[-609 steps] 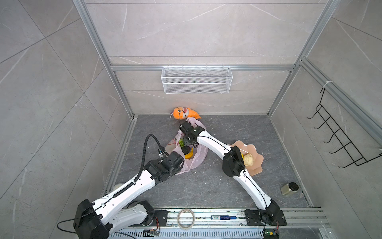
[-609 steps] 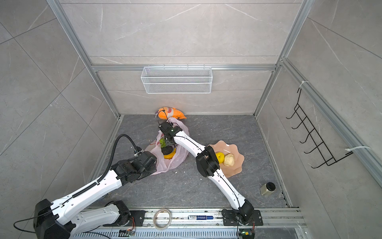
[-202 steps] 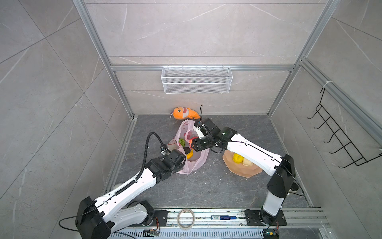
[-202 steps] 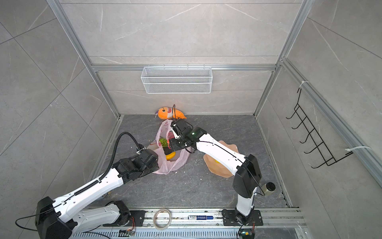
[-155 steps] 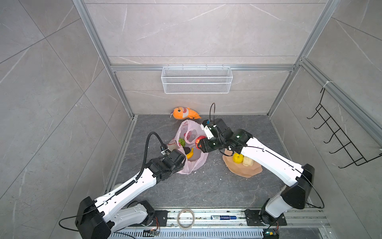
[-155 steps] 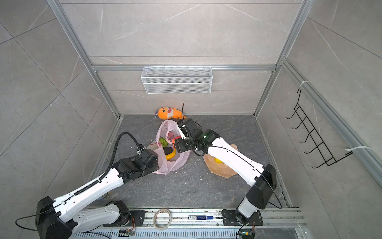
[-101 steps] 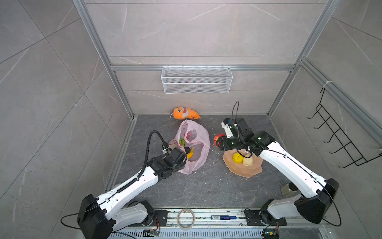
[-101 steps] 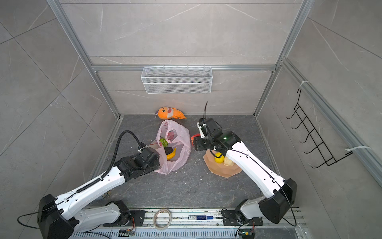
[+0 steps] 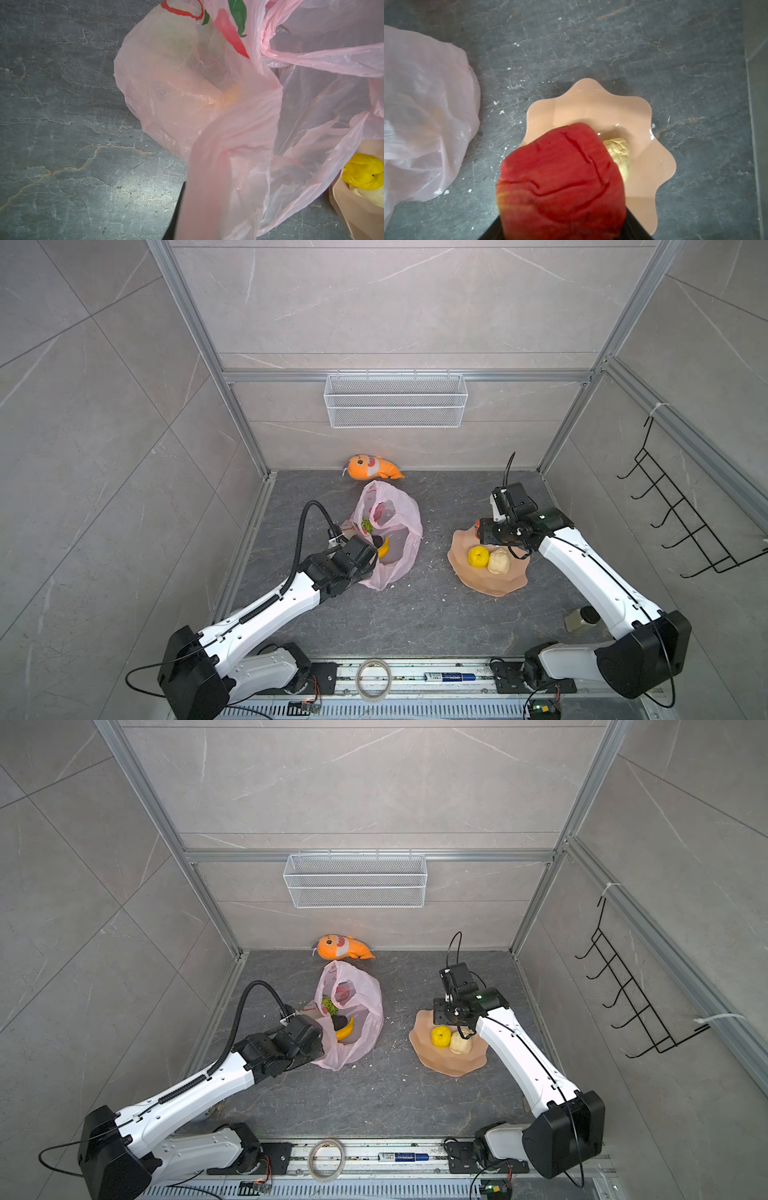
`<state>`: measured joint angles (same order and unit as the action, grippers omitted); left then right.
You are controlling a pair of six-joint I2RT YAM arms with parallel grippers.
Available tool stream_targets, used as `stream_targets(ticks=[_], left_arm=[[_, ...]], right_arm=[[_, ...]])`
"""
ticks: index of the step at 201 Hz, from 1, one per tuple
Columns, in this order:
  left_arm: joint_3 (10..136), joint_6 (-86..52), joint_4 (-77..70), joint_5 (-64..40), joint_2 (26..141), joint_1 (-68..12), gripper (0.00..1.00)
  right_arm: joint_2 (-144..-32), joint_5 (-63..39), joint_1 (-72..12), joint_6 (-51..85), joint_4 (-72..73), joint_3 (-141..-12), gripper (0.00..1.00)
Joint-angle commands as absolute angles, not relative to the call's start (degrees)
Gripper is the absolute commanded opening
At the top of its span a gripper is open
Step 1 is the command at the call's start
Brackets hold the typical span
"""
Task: Take fruits out of the plastic bag
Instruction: Place the fruit on the plate.
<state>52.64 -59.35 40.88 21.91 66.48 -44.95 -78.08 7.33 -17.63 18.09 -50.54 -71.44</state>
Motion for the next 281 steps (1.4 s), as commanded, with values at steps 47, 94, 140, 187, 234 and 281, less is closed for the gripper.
stream_targets(ticks=[47, 94, 140, 187, 234, 281], left_arm=[[55.00, -58.10, 39.99, 21.10, 67.47, -44.65, 0.00], [55.31, -57.88, 39.83, 20.84, 67.94, -44.65, 0.00], [55.16, -57.96, 39.81, 20.92, 67.91, -44.71, 0.00], [54.80, -58.18, 40.17, 21.53, 67.35, -44.65, 0.00], [54.71, -58.27, 40.34, 21.71, 67.22, -44.60, 0.00], [54.75, -58.36, 40.42, 21.79, 67.03, -44.57, 0.00]], right_arm=[[-82.99, 6.64, -11.44, 16.30, -45.76, -67.27, 0.35], [-86.14, 6.62, -9.01, 15.78, -44.24, -66.70, 0.35], [-90.16, 8.00, -8.00, 15.81, -42.65, -67.36, 0.35], [-94.00, 8.00, -7.66, 16.78, -40.98, -67.41, 0.35], [-96.15, 7.12, -7.62, 17.05, -39.98, -67.15, 0.37], [-97.23, 7.12, -7.56, 17.05, -39.40, -66.68, 0.41]])
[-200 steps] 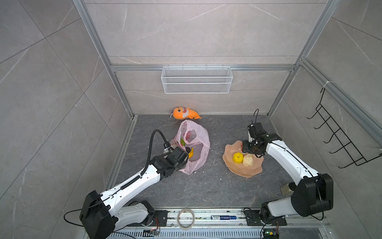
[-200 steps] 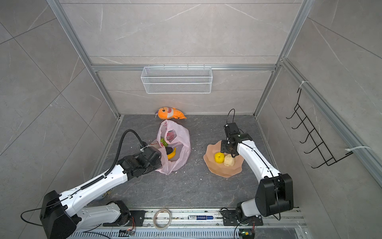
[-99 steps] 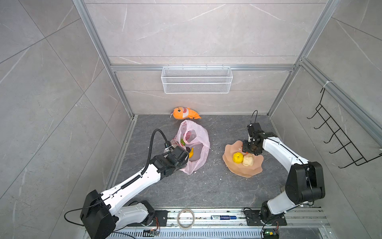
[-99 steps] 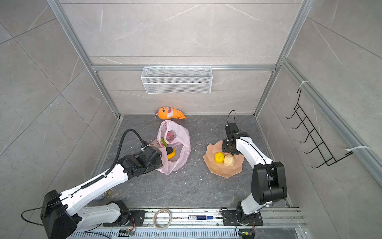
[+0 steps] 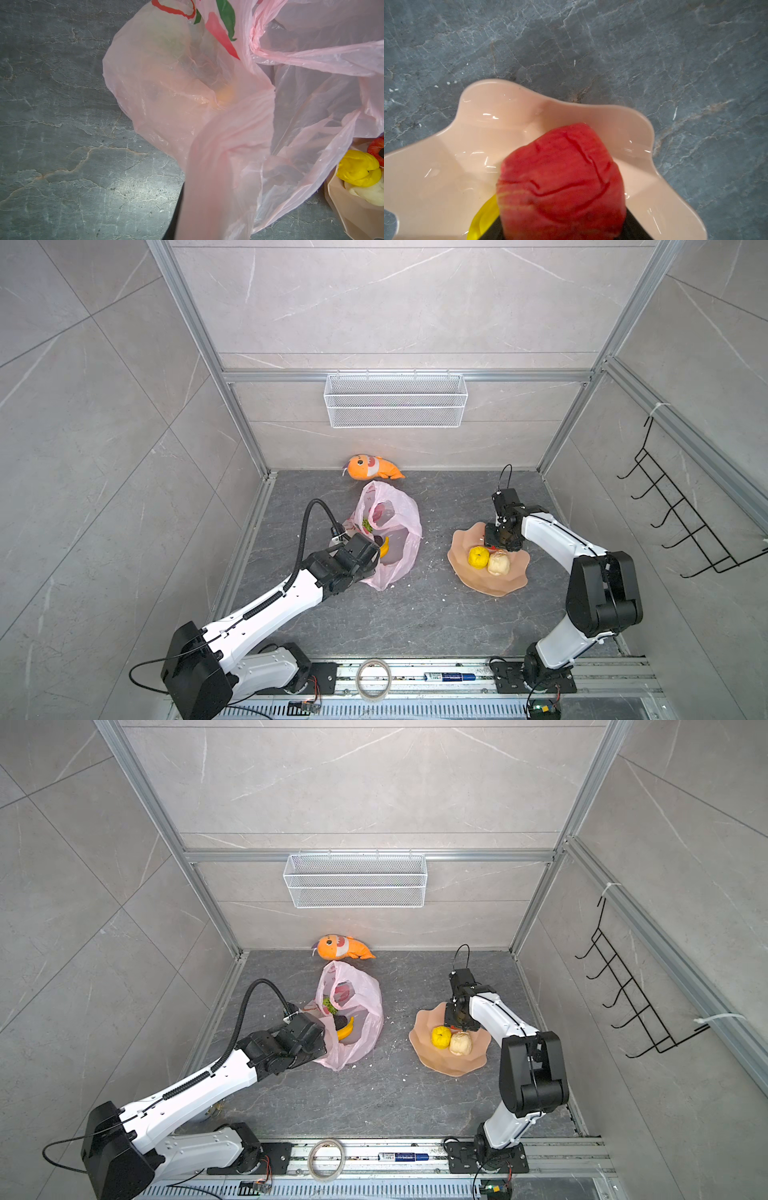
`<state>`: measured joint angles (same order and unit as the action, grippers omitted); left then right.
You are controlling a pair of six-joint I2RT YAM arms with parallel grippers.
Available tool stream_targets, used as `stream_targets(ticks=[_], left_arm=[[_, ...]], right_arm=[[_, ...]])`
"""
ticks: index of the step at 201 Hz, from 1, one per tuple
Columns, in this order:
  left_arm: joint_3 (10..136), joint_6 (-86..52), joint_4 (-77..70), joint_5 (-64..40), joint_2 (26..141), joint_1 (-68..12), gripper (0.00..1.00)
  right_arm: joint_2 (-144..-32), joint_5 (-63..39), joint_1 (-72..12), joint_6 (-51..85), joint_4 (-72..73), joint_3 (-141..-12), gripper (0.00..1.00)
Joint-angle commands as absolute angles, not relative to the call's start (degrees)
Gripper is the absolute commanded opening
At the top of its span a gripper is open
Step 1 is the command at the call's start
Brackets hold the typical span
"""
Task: Take fruits out of the plastic bag
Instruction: Place the fruit on the plate.
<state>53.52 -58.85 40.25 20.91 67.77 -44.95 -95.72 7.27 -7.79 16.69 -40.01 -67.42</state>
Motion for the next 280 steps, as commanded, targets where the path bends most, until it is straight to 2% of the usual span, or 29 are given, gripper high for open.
stream_targets(ticks=[1, 55, 148, 280], left_arm=[[54.75, -58.36, 40.42, 21.80, 67.05, -44.57, 0.00], [54.58, -58.62, 40.76, 21.96, 66.66, -44.60, 0.00], [54.78, -58.62, 40.43, 21.74, 67.13, -44.60, 0.00], [54.91, -58.55, 41.11, 22.54, 66.18, -44.57, 0.00]], right_arm=[[-97.22, 7.16, -7.51, 17.05, -39.39, -66.69, 0.42], [-98.33, 6.87, -7.47, 17.14, -38.86, -66.15, 0.45], [-96.41, 6.08, -7.47, 17.32, -39.59, -66.01, 0.63], [-89.25, 6.04, -7.47, 17.32, -41.75, -65.30, 0.74]])
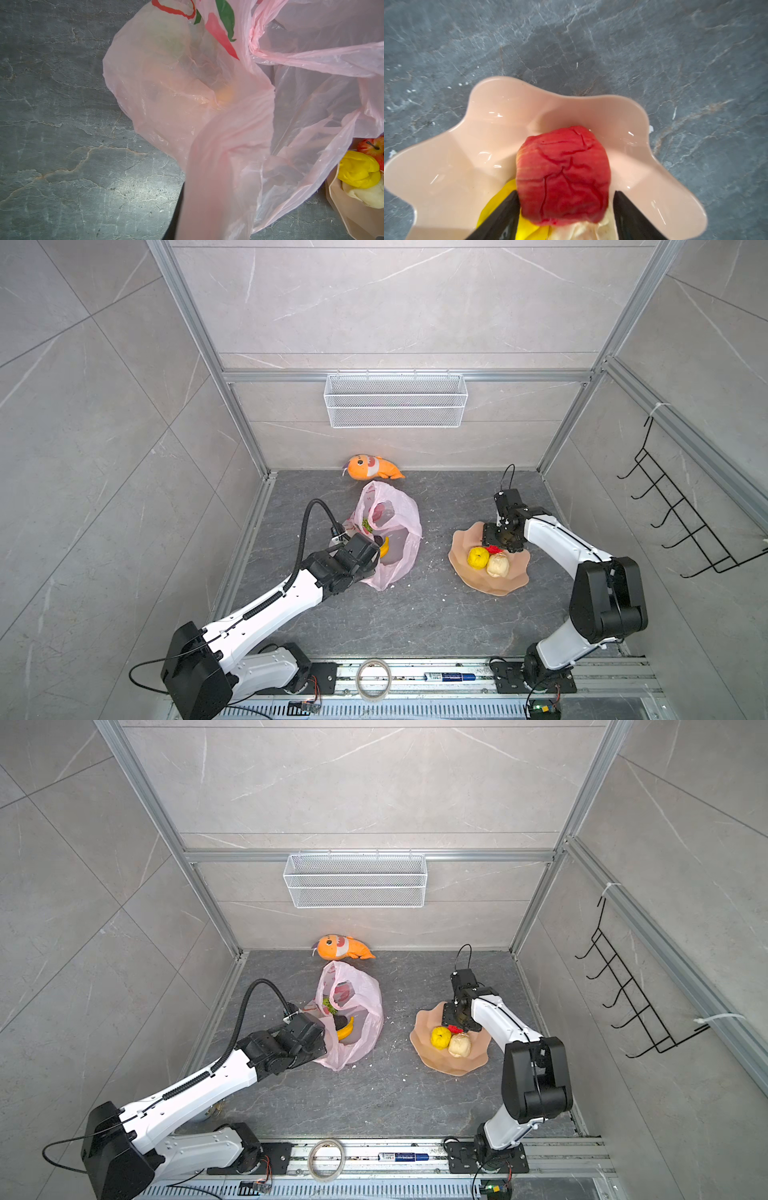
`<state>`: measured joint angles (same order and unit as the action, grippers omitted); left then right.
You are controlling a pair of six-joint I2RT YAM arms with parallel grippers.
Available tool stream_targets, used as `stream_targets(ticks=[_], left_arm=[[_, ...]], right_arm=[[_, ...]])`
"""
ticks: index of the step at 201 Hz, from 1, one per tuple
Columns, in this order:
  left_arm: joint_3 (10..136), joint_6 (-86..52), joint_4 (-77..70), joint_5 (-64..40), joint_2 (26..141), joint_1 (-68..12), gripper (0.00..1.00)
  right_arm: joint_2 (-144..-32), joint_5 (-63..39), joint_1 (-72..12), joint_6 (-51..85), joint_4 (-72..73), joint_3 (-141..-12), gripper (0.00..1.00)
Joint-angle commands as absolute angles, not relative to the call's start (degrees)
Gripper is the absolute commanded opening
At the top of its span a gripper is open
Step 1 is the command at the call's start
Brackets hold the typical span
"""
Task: Take fruits out of the plastic bag
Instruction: Place the fruit on the plate, then pick up the fruit from the plastic bag.
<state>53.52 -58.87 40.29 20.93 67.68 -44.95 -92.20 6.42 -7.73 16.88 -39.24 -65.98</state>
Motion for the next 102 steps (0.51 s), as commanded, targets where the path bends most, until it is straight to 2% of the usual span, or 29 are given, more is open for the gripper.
stream_targets(ticks=[1, 46, 102], left_arm=[[54.92, -58.54, 41.12, 22.61, 66.18, -44.61, 0.00], [54.80, -60.67, 46.62, 26.08, 64.30, -44.64, 0.00], [51.68, -65.60, 53.47, 29.64, 59.08, -44.57, 0.00]], right_arm=[[-89.19, 6.01, -7.47, 17.36, -41.84, -65.30, 0.74], [-81.66, 2.58, -11.24, 17.10, -43.47, -65.95, 0.72], [-80.70, 1.89, -31.56, 22.31, -40.65, -74.26, 0.69]])
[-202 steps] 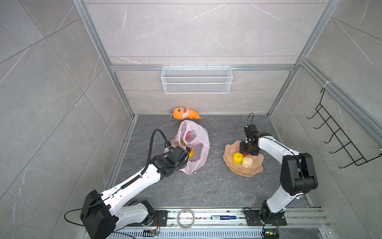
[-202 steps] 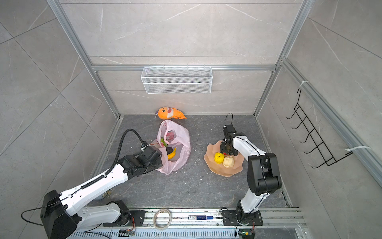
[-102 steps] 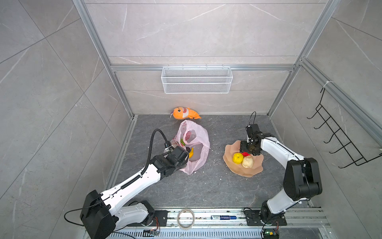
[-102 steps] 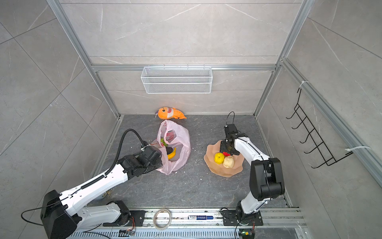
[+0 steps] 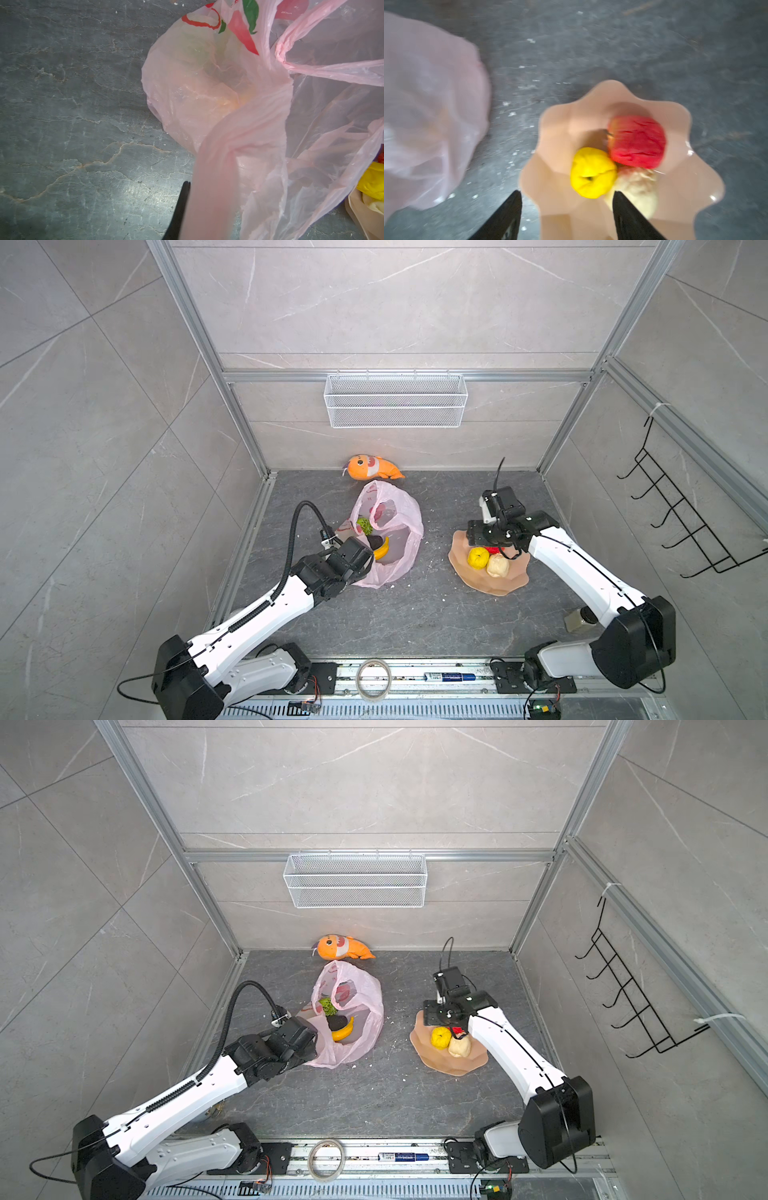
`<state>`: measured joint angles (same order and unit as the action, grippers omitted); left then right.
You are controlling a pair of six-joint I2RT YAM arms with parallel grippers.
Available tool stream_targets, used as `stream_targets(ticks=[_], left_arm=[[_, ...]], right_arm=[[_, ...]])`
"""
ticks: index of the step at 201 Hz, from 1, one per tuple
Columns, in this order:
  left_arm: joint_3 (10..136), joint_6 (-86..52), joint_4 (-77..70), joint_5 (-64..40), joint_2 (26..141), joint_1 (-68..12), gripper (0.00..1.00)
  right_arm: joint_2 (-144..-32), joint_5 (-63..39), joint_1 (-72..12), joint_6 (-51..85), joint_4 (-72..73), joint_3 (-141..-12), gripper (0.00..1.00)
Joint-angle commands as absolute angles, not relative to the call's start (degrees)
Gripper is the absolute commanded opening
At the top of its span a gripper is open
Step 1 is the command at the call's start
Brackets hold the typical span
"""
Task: Take fruits out of the plastic bag
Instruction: Pick up the fruit from the plastic bag.
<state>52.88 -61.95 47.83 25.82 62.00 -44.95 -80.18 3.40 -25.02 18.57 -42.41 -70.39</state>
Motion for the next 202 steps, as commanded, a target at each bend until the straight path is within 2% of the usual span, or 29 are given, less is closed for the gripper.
stream_targets(ticks=[1, 46, 81, 107, 143, 202], left_arm=[[51.68, -65.72, 53.58, 29.72, 58.94, -44.57, 0.00], [50.45, -67.79, 57.71, 31.01, 55.73, -44.62, 0.00], [47.99, -68.26, 55.92, 29.82, 54.98, -44.60, 0.00], [48.34, -68.83, 56.82, 29.36, 56.17, -44.61, 0.00], [47.73, -69.15, 57.81, 29.36, 55.15, -44.62, 0.00], [47.80, -68.95, 57.83, 29.79, 55.11, -44.64, 0.00]], right_arm=[[-80.78, 1.82, -32.00, 22.36, -40.41, -74.44, 0.69], [-88.81, 1.12, -46.20, 24.82, -32.99, -84.11, 0.63], [-102.73, -1.76, -52.36, 26.17, -30.16, -95.76, 0.60], [-113.11, -1.24, -52.96, 28.37, -29.74, -103.01, 0.51], [-124.10, -2.54, -52.95, 29.29, -30.33, -112.39, 0.46], [-131.83, 4.05, -52.86, 28.68, -35.64, -123.71, 0.40]])
